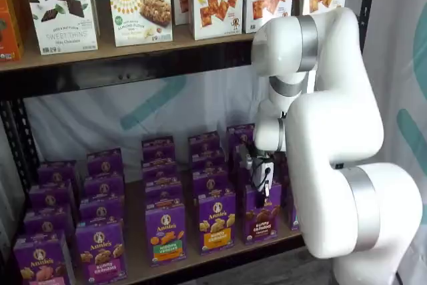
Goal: Pick up the purple box with a brown patch in the center, on the bottom shelf, the fifth box from the left
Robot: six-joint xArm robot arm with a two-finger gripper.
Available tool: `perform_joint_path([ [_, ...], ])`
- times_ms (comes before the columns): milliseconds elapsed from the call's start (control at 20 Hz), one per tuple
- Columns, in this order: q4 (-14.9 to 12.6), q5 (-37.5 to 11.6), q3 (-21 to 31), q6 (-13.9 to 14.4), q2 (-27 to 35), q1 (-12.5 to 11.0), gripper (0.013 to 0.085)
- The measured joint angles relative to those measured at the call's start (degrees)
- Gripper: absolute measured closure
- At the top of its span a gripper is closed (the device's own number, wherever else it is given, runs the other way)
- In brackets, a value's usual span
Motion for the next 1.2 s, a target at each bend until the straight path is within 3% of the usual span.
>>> perform_joint_path([
  [150, -0.1, -0.5, 0.7, 0.1, -0.4, 0.0, 0.057],
  [1200, 0.4, -1.7, 4.5, -0.3, -2.9, 0.2, 0.061],
])
